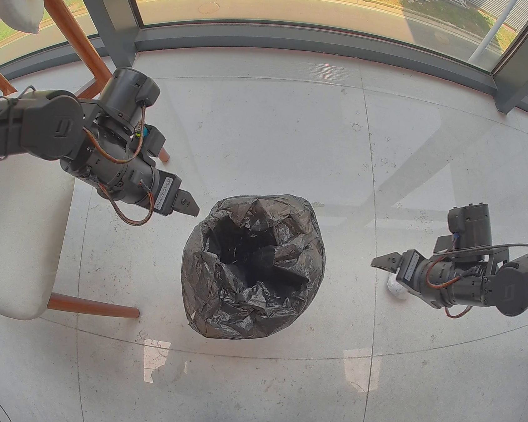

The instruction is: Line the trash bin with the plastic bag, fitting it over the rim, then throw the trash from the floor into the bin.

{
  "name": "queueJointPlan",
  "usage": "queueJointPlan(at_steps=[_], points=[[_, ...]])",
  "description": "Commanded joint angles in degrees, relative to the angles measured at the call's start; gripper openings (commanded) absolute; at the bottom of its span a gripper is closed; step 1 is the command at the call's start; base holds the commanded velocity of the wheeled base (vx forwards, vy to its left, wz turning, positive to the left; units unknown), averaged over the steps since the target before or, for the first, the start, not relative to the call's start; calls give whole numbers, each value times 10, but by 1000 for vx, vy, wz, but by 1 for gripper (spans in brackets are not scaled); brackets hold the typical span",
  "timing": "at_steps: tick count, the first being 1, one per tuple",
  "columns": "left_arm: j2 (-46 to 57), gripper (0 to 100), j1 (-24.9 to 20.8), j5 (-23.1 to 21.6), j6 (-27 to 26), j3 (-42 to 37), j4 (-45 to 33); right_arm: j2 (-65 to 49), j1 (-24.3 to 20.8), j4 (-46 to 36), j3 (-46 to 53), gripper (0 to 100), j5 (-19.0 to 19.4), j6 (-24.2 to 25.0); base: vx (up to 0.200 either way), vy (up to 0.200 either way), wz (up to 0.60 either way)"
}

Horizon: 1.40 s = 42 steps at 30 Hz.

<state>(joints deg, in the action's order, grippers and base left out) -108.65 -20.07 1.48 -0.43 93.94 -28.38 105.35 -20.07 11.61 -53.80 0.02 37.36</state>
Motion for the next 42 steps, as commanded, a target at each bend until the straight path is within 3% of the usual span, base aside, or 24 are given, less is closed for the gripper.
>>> queueJointPlan(at_steps=[1,10,14,17,21,28,38,42], points=[[100,100,-43,-16,31,-61,6,3,79,1,35,100,7,-54,0,0,0],[136,100,-52,-18,53,-135,91,33,164,1,51,100,28,-138,0,0,0],[137,100,-49,-73,68,-132,119,65,197,35,51,100,37,-179,0,0,0],[148,100,-49,-76,79,-132,120,85,196,69,49,100,38,-182,0,0,0],[149,100,-51,-77,142,-131,148,95,189,98,48,100,38,-193,-200,-200,0],[148,100,-50,-78,140,-129,161,116,173,105,33,100,37,-201,-200,-200,0],[138,100,-45,-71,122,-89,164,153,158,105,-66,100,38,-200,-140,-200,0],[136,100,-45,-43,105,-79,164,155,151,105,-72,100,38,-200,50,200,0]])
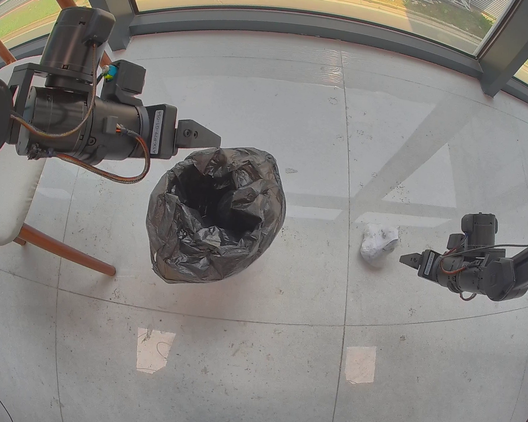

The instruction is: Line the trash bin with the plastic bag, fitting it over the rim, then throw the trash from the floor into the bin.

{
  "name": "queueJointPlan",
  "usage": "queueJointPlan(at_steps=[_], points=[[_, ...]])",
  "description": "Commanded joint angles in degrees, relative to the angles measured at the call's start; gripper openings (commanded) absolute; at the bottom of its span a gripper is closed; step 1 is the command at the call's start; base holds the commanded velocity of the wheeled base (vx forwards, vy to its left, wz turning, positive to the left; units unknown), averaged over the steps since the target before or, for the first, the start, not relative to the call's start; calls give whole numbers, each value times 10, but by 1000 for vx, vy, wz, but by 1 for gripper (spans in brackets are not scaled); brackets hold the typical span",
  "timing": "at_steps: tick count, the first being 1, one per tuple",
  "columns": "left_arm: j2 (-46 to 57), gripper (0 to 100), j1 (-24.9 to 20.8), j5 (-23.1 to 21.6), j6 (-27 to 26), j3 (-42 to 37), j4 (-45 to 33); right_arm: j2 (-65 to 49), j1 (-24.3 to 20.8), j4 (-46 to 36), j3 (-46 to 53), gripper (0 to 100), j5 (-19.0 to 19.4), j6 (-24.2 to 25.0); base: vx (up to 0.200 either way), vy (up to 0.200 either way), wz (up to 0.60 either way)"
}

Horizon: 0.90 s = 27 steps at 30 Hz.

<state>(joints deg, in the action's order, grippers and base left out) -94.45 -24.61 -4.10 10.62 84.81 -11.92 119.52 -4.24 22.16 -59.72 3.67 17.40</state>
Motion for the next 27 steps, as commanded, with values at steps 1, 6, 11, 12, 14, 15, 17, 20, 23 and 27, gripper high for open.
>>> queueJointPlan(at_steps=[1,6,11,12,14,15,17,20,23,27], points=[[-7,100,1,18,-4,16,0,14,-9,0,-11,100,1,0,200,200,0],[-9,100,1,18,-2,34,-4,21,-15,0,-10,100,0,0,200,40,0],[-9,100,1,19,-2,34,-6,21,-23,0,-8,100,0,2,200,0,0],[-9,100,1,19,-2,34,-5,21,-24,0,-9,100,0,0,200,0,0],[-9,100,1,19,-3,34,-4,24,-24,0,-9,100,-1,-1,200,0,0],[-10,100,1,20,-3,34,-2,28,-24,0,-9,100,-2,-1,200,0,0],[-10,100,1,20,-2,34,-1,33,-24,0,-11,100,-2,-2,200,0,0],[-10,100,1,22,-3,34,0,34,-25,0,-9,100,-2,-2,200,0,0],[-10,100,-1,29,-2,31,0,50,-23,0,-7,100,-2,-2,200,0,0],[-8,100,-8,45,9,14,-1,61,-25,0,-6,100,-4,-2,200,0,0]])
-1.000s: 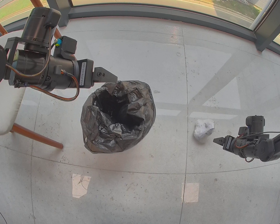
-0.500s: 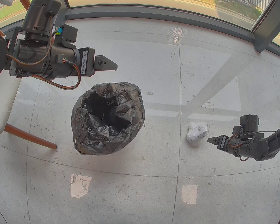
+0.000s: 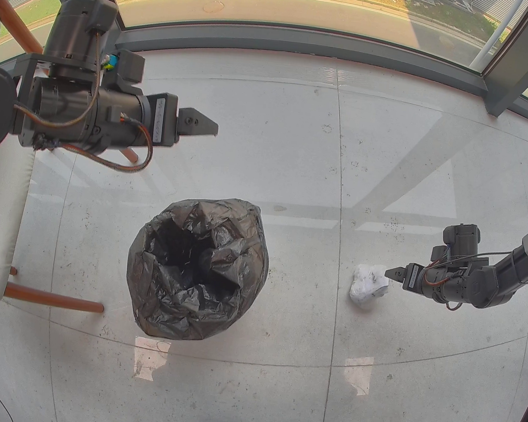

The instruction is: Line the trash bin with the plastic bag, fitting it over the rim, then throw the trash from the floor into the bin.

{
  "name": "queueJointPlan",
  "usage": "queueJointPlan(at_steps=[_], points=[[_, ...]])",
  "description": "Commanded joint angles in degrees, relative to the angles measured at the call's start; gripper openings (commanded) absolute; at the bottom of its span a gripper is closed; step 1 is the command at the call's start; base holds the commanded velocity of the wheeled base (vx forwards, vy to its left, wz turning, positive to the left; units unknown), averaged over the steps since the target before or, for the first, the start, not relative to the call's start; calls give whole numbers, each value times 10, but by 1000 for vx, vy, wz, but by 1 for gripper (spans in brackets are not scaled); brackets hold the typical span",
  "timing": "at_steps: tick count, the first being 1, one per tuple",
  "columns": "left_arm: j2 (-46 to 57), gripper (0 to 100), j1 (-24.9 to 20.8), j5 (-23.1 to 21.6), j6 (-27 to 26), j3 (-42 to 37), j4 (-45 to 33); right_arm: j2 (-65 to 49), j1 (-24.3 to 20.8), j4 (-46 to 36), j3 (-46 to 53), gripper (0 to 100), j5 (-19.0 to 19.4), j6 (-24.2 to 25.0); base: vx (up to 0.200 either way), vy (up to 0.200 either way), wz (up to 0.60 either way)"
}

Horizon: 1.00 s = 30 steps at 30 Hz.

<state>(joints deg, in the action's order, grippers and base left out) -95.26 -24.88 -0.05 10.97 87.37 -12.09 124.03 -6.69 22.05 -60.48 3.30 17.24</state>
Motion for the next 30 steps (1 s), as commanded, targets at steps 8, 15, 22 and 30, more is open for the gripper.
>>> queueJointPlan(at_steps=[8,15,22,30], points=[[1,100,-17,8,9,-17,1,81,-11,51,3,100,-2,0,50,0,0],[6,100,-17,8,9,-19,1,133,-14,126,29,100,-2,-1,0,0,0],[5,100,-17,8,9,-19,1,179,-20,178,28,100,-2,-1,0,0,0],[4,100,-16,8,10,-19,1,218,-26,206,11,100,-2,-7,0,0,0]])
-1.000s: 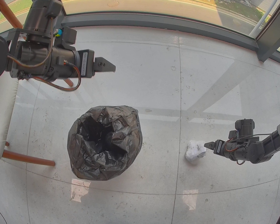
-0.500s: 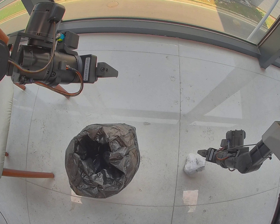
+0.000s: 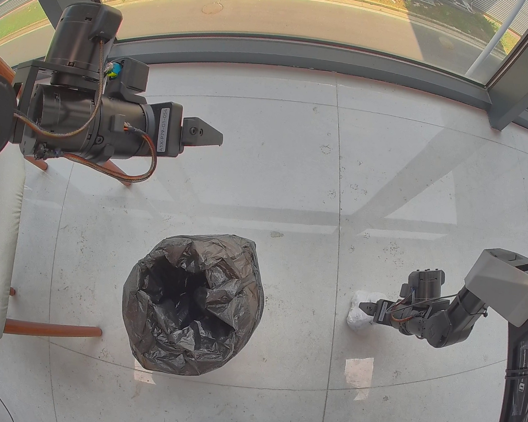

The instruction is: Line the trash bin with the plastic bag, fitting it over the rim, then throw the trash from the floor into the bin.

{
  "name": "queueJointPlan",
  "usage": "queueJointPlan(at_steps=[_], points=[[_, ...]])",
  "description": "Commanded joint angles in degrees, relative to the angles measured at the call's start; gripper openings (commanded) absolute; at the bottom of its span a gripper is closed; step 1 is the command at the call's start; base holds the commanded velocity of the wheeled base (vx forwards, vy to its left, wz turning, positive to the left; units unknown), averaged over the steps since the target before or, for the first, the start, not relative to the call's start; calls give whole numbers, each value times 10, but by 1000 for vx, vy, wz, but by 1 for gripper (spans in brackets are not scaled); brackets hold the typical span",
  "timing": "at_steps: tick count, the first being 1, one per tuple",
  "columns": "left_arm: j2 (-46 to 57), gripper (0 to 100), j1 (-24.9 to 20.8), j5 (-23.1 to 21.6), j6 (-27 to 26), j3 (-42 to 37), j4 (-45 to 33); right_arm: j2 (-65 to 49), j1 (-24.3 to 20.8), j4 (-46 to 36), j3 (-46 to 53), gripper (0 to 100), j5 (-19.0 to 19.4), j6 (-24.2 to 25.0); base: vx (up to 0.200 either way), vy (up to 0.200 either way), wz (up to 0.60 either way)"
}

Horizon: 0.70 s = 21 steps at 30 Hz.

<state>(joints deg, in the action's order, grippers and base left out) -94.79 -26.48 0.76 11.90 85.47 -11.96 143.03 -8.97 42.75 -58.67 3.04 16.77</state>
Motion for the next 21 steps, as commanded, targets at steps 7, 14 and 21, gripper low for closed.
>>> queueJointPlan(at_steps=[7,14,21], points=[[0,100,0,-1,3,-1,2,31,-5,4,-29,0,0,-20,0,0,0],[8,100,0,0,1,-2,0,-20,0,3,0,0,2,-20,0,0,0],[15,100,-1,-1,1,-2,0,-177,5,-5,86,0,11,-19,0,29,0]])
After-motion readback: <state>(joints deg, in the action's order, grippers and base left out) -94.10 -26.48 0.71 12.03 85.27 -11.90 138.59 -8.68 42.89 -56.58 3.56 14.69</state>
